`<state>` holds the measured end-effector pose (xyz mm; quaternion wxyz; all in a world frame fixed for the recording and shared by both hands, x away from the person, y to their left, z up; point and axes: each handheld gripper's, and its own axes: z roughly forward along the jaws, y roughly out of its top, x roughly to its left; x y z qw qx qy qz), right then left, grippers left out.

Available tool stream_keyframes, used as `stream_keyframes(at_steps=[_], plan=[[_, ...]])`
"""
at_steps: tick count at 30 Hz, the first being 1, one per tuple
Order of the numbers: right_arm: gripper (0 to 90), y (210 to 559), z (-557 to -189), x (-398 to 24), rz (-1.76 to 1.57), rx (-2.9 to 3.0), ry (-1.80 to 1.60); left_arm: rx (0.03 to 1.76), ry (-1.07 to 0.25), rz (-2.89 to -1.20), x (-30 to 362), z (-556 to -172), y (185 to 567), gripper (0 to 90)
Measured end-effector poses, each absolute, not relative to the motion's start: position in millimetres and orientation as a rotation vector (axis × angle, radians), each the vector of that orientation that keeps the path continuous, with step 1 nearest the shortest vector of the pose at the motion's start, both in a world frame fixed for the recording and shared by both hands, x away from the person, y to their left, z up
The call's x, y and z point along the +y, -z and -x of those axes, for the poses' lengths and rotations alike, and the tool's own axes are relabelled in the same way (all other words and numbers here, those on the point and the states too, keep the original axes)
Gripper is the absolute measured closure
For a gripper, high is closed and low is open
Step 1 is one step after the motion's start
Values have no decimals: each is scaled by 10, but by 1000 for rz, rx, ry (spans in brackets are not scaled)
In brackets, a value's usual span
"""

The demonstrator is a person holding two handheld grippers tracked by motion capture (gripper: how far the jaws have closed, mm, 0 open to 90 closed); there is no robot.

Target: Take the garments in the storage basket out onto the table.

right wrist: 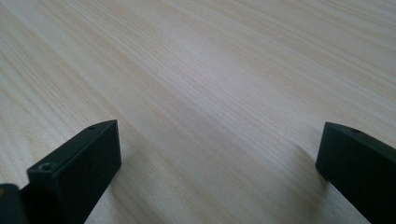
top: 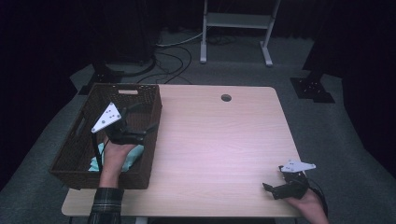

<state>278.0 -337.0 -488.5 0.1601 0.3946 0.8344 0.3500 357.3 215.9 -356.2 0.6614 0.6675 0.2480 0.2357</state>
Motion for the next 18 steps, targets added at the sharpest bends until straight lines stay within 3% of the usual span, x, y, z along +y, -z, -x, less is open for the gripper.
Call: stream_keyframes(at_steps=[18], plan=[[0,4885,-2780,-3370,-1127,2384,-1000,583,-555,-1504,2279,-3560,3567,0]])
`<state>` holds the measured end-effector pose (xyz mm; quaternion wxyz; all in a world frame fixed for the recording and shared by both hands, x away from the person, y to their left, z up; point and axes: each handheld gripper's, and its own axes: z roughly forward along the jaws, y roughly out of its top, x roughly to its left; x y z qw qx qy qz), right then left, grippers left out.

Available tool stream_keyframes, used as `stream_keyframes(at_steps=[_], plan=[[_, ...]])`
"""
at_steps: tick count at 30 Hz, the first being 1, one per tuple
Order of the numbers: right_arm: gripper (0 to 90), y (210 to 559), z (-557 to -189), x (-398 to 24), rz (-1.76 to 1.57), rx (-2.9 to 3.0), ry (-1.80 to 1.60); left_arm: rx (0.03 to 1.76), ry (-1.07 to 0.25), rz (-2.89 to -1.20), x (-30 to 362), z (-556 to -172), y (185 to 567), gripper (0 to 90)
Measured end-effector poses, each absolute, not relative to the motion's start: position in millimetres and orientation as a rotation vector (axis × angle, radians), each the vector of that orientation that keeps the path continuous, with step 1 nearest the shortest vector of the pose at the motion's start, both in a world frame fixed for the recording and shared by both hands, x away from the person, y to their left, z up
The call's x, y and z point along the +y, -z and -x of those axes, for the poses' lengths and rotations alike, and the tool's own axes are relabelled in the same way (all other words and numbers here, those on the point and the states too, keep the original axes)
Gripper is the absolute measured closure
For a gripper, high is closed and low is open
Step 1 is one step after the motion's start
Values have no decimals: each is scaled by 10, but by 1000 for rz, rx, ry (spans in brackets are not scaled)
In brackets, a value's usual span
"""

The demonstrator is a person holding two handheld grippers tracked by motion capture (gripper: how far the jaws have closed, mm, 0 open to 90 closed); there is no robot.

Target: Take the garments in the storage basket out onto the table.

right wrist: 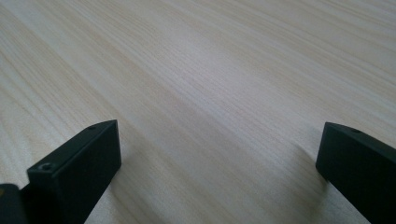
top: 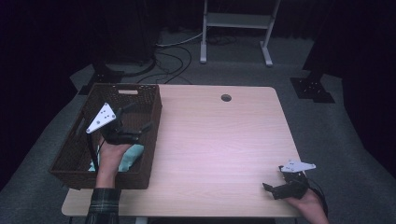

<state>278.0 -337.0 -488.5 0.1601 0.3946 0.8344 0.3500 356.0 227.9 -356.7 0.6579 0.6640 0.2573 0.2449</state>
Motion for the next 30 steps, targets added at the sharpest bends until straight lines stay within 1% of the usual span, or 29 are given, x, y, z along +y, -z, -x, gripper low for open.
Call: stream_keyframes(at_steps=[30], plan=[[0,4885,-2780,-3370,-1128,2383,-1000,619,-599,-1479,2508,-3524,3568,0]])
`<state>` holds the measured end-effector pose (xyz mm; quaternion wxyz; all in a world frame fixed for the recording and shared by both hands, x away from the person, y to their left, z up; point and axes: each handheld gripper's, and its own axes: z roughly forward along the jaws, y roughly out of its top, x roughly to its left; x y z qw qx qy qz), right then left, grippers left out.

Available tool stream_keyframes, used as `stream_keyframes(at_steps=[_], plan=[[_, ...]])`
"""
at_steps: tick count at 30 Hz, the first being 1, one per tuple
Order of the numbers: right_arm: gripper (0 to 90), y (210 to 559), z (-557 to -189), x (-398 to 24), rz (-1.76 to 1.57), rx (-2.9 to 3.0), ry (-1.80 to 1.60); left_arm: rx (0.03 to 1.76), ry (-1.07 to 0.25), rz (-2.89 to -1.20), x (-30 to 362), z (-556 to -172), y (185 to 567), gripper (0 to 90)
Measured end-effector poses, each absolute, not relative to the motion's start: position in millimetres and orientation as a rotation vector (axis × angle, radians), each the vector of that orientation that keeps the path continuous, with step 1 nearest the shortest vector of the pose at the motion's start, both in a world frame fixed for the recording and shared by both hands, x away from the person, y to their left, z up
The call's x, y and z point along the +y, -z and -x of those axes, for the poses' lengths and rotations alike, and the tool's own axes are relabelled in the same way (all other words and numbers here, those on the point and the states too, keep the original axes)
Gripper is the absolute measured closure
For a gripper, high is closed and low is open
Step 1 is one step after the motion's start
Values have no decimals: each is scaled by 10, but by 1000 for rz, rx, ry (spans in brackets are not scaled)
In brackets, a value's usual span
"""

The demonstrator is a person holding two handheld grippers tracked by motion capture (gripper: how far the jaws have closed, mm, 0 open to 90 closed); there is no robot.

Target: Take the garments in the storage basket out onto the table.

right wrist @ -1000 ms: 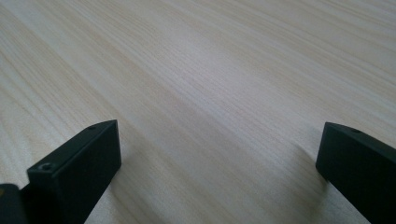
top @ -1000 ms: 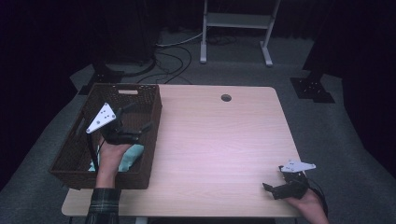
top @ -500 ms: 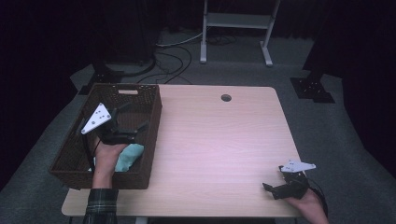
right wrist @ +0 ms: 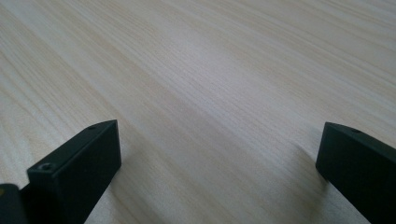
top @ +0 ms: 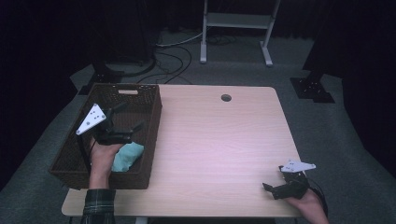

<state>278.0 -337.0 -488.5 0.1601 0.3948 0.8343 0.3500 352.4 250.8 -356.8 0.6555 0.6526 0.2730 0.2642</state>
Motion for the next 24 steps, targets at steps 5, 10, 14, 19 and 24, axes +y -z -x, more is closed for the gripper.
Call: stream_keyframes(at_steps=[5,10,14,19,24], plan=[[0,4885,-2780,-3370,-1128,2383,-1000,612,-602,-1475,2546,-3512,3571,38],[0,4885,-2780,-3370,-1128,2384,-1000,620,-609,-1473,2575,-3507,3572,42],[0,4885,-2780,-3370,-1128,2383,-1000,626,-615,-1475,2612,-3498,3571,54],[0,4885,-2780,-3370,-1128,2384,-1000,631,-623,-1480,2641,-3489,3567,60],[0,4885,-2780,-3370,-1128,2383,-1000,634,-623,-1485,2671,-3480,3569,79]])
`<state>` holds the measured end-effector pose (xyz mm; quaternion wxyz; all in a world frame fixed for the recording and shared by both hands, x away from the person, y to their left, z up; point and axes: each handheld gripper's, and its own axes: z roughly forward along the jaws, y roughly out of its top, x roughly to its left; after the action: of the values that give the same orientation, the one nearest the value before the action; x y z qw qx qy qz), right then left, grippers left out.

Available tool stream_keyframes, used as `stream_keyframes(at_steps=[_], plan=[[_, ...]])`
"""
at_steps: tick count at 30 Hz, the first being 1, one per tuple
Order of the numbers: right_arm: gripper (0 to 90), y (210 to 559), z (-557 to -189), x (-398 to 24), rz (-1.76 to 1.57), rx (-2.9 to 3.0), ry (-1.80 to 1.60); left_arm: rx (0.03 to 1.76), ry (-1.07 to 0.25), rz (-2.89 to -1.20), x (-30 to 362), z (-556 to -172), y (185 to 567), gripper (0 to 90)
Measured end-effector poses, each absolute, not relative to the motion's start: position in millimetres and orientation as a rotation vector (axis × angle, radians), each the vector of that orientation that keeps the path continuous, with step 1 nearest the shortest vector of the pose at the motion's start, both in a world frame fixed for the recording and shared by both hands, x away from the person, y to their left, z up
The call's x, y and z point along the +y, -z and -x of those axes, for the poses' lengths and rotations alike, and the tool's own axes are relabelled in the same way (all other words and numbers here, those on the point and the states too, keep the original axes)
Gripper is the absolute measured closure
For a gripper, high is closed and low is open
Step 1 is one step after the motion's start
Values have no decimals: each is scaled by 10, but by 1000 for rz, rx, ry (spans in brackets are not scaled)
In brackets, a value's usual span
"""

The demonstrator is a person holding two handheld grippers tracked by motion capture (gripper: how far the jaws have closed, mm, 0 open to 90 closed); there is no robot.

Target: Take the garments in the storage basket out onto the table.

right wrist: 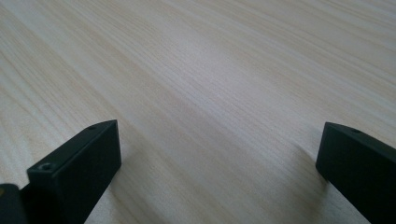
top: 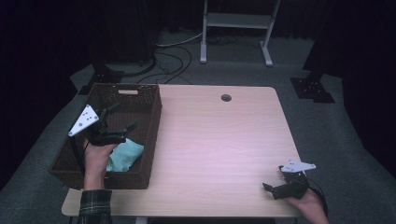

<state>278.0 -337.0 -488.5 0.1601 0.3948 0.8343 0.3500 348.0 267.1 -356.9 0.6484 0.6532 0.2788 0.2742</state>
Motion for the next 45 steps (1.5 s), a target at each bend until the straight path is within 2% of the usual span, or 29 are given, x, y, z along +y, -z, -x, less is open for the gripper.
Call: stream_keyframes(at_steps=[20,32,45], plan=[[0,4885,-2780,-3368,-1130,2382,-999,669,-655,-1493,2848,-3424,3565,145],[0,4885,-2780,-3368,-1130,2382,-999,688,-679,-1483,2970,-3375,3569,222],[0,4885,-2780,-3368,-1130,2382,-999,733,-712,-1493,3104,-3330,3570,225]])
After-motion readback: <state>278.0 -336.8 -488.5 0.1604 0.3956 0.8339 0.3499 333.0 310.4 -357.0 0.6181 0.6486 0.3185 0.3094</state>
